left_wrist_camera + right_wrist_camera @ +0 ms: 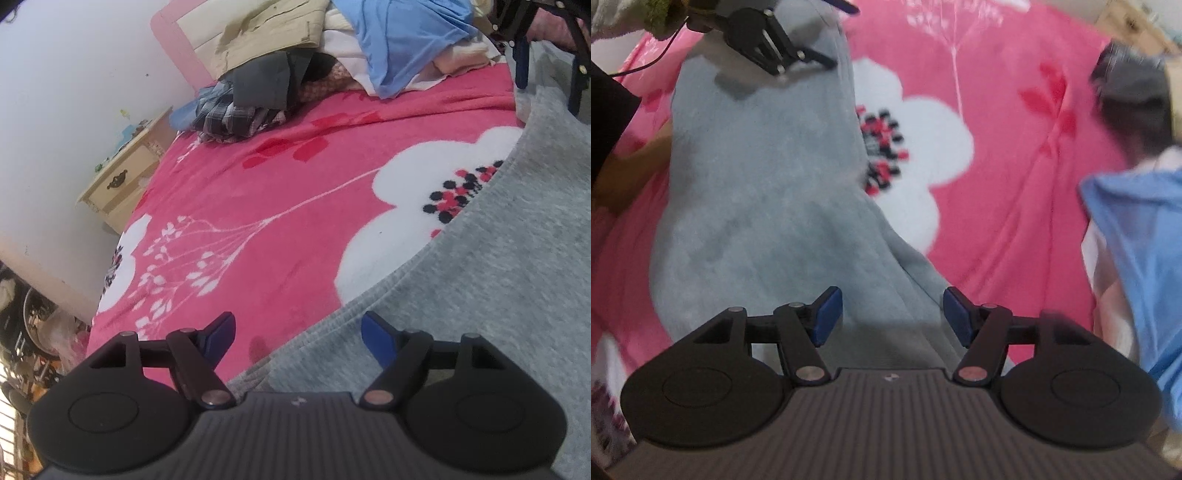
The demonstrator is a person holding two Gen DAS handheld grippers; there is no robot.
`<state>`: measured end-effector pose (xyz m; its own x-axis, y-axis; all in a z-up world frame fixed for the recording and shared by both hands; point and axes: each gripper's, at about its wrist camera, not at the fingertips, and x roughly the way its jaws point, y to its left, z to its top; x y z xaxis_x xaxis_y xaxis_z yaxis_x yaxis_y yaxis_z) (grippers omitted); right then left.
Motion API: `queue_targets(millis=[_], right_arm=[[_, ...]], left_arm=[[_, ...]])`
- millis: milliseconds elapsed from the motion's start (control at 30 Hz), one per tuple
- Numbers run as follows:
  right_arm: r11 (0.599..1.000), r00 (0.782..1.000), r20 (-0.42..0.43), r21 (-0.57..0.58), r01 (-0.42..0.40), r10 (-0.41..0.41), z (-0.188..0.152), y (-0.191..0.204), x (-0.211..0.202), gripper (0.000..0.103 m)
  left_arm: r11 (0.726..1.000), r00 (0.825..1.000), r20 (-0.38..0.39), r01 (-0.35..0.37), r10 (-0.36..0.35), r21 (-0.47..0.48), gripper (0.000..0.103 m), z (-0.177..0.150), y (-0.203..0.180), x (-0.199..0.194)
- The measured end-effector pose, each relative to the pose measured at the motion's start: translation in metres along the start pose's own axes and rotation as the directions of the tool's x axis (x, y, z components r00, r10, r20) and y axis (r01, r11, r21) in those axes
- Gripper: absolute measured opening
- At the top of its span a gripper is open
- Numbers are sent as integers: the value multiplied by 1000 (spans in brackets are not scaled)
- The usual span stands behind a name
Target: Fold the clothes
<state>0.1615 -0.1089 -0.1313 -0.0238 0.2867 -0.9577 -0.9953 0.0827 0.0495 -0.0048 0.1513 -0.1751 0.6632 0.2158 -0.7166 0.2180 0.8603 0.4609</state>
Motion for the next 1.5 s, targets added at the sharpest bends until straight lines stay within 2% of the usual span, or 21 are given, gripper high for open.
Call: queue_targets(millis=[167, 267, 333, 400, 433, 467, 533, 633, 700, 767, 833, 967, 1067, 1133, 1167, 1200, 1300, 1333, 1367, 1433, 1500], right_arm=[[995, 991, -119, 76, -58, 67, -21, -44, -6, 64], [973, 998, -38, 225, -47, 57, -44, -76, -30, 64], [946, 998, 62, 323, 10, -32, -60, -90, -52, 64], [899, 979, 98, 421, 122, -179, -77, -100, -67, 64], [882, 965, 57, 423, 209, -256, -85, -98, -68, 64], [861, 942, 8, 408, 303, -336, -93, -95, -67, 64], [855, 899, -92, 282, 436, -428, -103, -81, -58, 62], [852, 862, -190, 157, 500, -470, -115, -67, -42, 62], [828, 853, -239, 227, 513, -464, -124, -75, -37, 63], [776, 868, -255, 392, 495, -426, -137, -92, -38, 64], [713, 902, -217, 554, 429, -374, -153, -107, -43, 64], [534, 950, -89, 809, 245, -300, -186, -128, -49, 65], [372, 959, 9, 923, 102, -285, -208, -132, -45, 66], [285, 950, 22, 956, 72, -312, -215, -128, -38, 67], [261, 942, 20, 962, 73, -334, -216, -124, -35, 67], [254, 932, 6, 963, 93, -362, -213, -118, -33, 67], [289, 902, -56, 937, 195, -428, -199, -100, -29, 57], [293, 891, -75, 929, 226, -448, -195, -94, -30, 47], [294, 878, -95, 921, 256, -469, -191, -88, -31, 30], [315, 845, -138, 887, 338, -517, -182, -75, -33, 12], [356, 804, -180, 827, 436, -566, -170, -59, -33, 7]], left_arm=[[1000, 1000, -7, -1, 1, -19, 81, 1, 1, 1], [1000, 1000, -11, -1, 1, -30, 81, 1, 1, 2], [1000, 1000, -13, -9, 8, -29, 81, 1, 0, 2], [999, 1000, -15, -16, 15, -29, 81, 1, -2, 2], [999, 1000, -16, -19, 19, -28, 81, 1, -3, 2], [999, 1000, -18, -21, 20, -24, 81, 2, -3, 1], [1000, 999, -23, -24, 24, -12, 81, 3, -4, 1], [999, 999, -24, -31, 31, 5, 80, 5, -6, 1], [999, 999, -25, -36, 36, -3, 80, 5, -7, 2], [999, 999, -24, -36, 35, -18, 80, 4, -7, 2], [999, 999, -22, -34, 33, -24, 80, 3, -7, 2], [999, 1000, -19, -17, 16, -36, 81, 3, -4, 4], [999, 1000, -19, -13, 12, -52, 81, 2, -3, 5], [998, 1000, -21, -14, 12, -63, 81, 2, -3, 6], [998, 1000, -23, -14, 13, -68, 81, 2, -3, 6], [998, 1000, -25, -17, 16, -68, 81, 3, -3, 6], [997, 999, -28, -31, 29, -64, 81, 4, -5, 5], [997, 999, -29, -34, 32, -66, 81, 4, -6, 5], [997, 999, -30, -37, 35, -69, 81, 4, -6, 5], [996, 999, -32, -42, 40, -76, 81, 4, -6, 6], [995, 999, -33, -45, 42, -85, 81, 4, -6, 6]])
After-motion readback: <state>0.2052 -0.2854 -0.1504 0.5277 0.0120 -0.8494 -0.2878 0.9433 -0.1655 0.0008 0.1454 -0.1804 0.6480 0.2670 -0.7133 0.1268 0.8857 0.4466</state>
